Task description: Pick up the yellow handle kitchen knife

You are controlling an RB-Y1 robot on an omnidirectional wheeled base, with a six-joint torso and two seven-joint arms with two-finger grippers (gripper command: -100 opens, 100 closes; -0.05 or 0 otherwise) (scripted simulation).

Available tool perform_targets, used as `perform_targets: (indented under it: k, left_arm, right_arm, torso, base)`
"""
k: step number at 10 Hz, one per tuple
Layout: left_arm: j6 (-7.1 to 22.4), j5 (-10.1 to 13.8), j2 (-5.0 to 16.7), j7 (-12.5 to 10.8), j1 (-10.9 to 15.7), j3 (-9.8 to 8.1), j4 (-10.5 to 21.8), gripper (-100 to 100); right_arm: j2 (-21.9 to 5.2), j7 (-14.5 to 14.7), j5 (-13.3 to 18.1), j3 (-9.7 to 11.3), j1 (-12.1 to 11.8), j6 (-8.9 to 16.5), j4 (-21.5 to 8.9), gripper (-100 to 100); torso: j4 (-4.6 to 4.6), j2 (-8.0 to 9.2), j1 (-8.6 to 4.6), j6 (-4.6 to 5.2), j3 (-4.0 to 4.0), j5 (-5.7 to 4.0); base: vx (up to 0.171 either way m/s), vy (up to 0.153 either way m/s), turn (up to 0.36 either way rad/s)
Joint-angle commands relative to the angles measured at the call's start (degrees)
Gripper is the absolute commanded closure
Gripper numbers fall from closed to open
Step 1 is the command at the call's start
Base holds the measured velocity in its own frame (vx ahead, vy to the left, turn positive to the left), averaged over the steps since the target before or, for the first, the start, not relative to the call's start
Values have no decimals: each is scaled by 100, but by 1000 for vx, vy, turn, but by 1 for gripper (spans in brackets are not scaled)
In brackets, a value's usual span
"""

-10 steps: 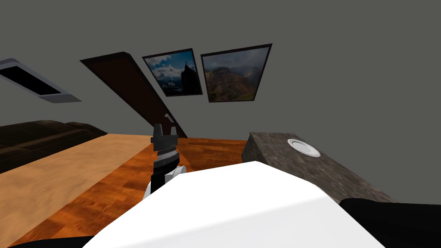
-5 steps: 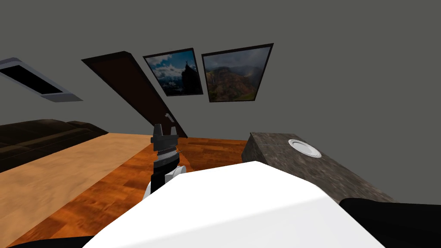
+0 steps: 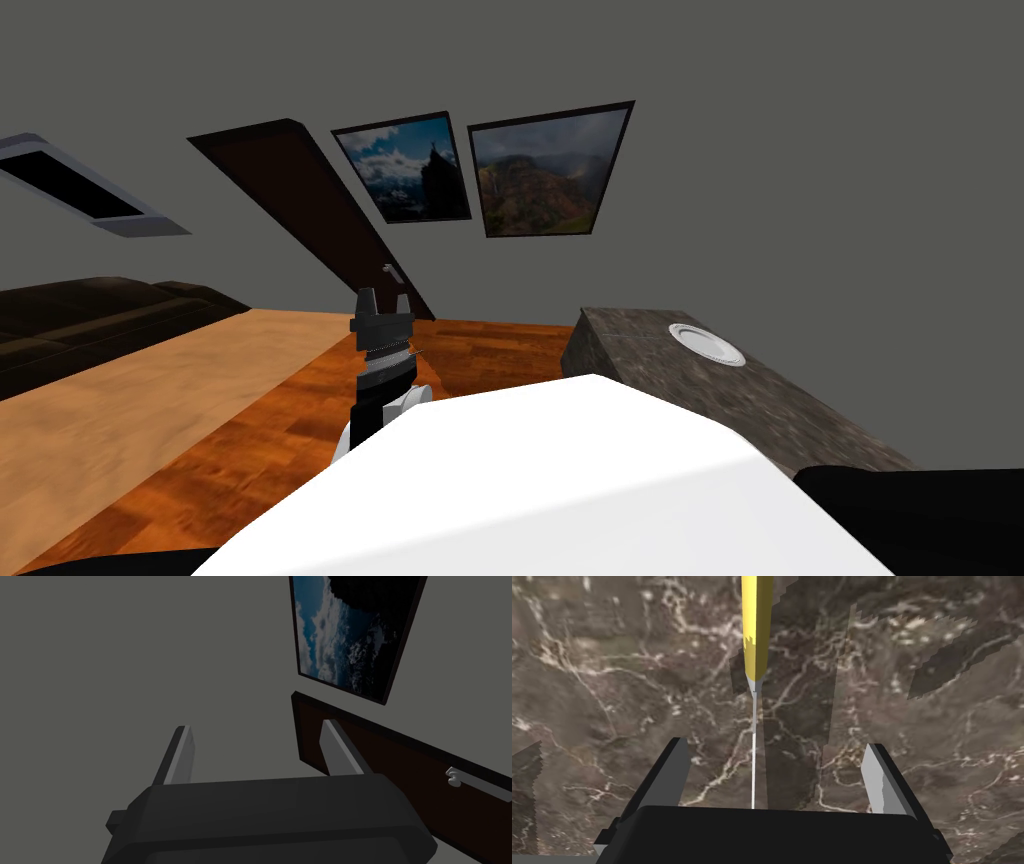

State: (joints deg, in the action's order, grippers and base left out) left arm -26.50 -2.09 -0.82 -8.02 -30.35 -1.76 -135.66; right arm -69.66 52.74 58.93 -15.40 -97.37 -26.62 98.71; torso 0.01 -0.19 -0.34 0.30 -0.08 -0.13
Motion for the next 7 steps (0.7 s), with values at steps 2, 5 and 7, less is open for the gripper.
perform_targets:
  k: [2,5,7]
  left_arm:
    - [0,0,0,0,0,0,0,0]
    - [0,0,0,0,0,0,0,0]
    - [0,0,0,0,0,0,0,0]
  right_arm:
    - [-21,31,8,-39,17,10,239,-100]
    - [-11,30,-48,-210,-89,-6,240,-100]
    - [7,21,-17,-51,80,37,144,-100]
  torso:
    - [0,0,-3,0,0,-1]
    - [1,3,-10,0,1,-3]
    - [1,1,-1,0,1,-1]
  base:
    - [2,-20,-25]
    - [-6,-24,-25]
    - [-3,4,24]
